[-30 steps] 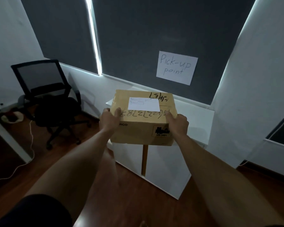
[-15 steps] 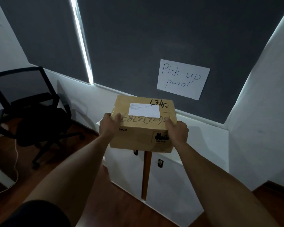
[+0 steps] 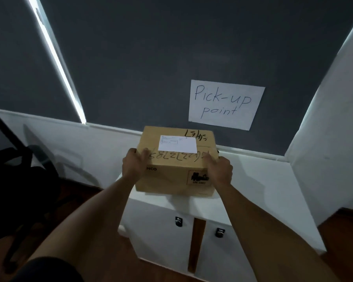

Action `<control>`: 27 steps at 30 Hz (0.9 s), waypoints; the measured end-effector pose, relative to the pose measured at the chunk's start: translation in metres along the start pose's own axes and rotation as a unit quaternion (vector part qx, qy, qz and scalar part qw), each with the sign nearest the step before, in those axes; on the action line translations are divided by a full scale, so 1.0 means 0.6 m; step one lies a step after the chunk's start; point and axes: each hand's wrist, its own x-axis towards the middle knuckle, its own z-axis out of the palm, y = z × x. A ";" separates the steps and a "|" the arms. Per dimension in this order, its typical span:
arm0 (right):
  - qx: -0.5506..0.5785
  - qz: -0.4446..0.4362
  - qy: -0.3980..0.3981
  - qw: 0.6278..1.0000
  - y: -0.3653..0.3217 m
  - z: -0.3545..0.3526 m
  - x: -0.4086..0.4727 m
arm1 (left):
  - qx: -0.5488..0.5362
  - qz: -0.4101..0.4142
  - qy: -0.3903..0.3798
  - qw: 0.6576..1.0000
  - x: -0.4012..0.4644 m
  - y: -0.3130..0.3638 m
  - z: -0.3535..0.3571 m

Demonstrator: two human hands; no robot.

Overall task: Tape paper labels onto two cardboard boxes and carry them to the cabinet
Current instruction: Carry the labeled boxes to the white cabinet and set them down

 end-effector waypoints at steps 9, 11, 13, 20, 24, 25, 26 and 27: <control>-0.014 0.010 0.061 0.998 -0.033 0.109 0.010 | -0.008 0.045 -0.091 0.995 0.174 -0.041 0.002; -0.018 0.007 0.069 0.997 -0.035 0.122 0.012 | -0.020 0.059 -0.109 0.992 0.196 -0.052 0.006; -0.023 0.003 0.071 0.997 -0.039 0.131 0.016 | -0.031 0.068 -0.123 0.990 0.212 -0.061 0.010; -0.026 -0.002 0.068 0.997 -0.049 0.152 0.043 | -0.059 0.068 -0.134 0.987 0.245 -0.067 0.024; -0.023 0.003 0.058 0.998 -0.055 0.159 0.057 | -0.057 0.059 -0.152 0.985 0.265 -0.061 0.029; -0.022 0.004 0.057 0.998 -0.056 0.160 0.058 | -0.056 0.057 -0.156 0.985 0.270 -0.060 0.030; -0.023 0.005 0.057 0.998 -0.057 0.161 0.060 | -0.054 0.056 -0.158 0.984 0.273 -0.059 0.031; -0.023 0.007 0.057 0.998 -0.057 0.162 0.060 | -0.052 0.056 -0.158 0.985 0.276 -0.059 0.031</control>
